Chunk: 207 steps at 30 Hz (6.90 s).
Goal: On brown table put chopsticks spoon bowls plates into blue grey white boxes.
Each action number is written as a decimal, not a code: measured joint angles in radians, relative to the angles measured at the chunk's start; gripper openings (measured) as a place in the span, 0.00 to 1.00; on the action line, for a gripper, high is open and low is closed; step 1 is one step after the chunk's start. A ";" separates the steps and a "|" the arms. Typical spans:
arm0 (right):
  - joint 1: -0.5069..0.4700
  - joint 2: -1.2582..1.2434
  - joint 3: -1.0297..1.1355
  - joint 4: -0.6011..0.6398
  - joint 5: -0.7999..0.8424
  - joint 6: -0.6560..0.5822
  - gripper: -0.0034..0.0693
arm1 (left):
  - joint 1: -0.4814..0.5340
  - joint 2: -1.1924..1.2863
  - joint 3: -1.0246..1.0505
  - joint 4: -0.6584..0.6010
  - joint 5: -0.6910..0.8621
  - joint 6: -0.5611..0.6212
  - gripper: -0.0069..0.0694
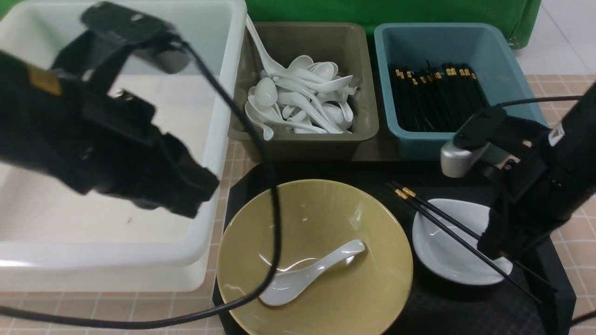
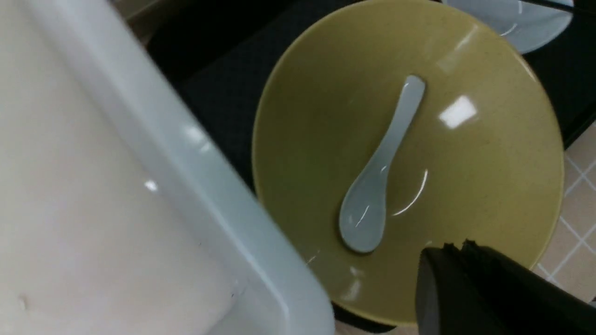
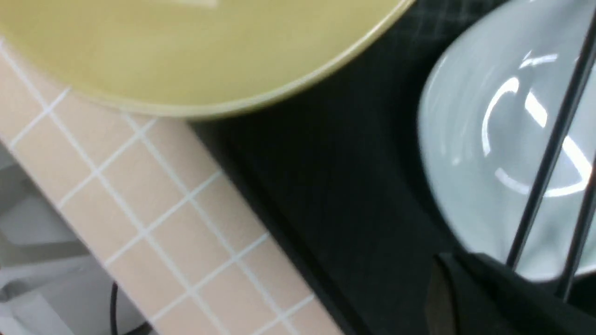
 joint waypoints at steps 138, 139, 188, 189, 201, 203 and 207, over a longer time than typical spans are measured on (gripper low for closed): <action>0.473 0.316 -0.293 -0.162 -0.059 -0.368 0.58 | -0.117 -0.615 0.449 0.162 -0.307 -0.121 0.09; 0.473 0.329 -0.293 -0.174 -0.088 -0.374 0.59 | -0.117 -0.615 0.455 0.157 -0.308 -0.121 0.09; 0.264 0.449 -0.880 -0.292 -0.105 -0.028 0.26 | -0.117 -0.420 0.322 0.500 -0.367 -0.668 0.09; 0.238 0.479 -0.901 -0.292 -0.143 0.028 0.26 | -0.117 -0.359 0.303 0.511 -0.367 -0.670 0.09; 0.142 0.676 -0.943 -0.275 -0.494 0.357 0.27 | -0.117 -0.058 0.031 0.515 -0.295 -0.549 0.09; 0.137 0.705 -0.943 -0.253 -0.527 0.372 0.31 | -0.117 -0.029 0.005 0.517 -0.268 -0.532 0.09; 0.137 0.720 -0.944 -0.211 -0.539 0.387 0.54 | -0.117 0.025 -0.002 0.518 -0.237 -0.517 0.09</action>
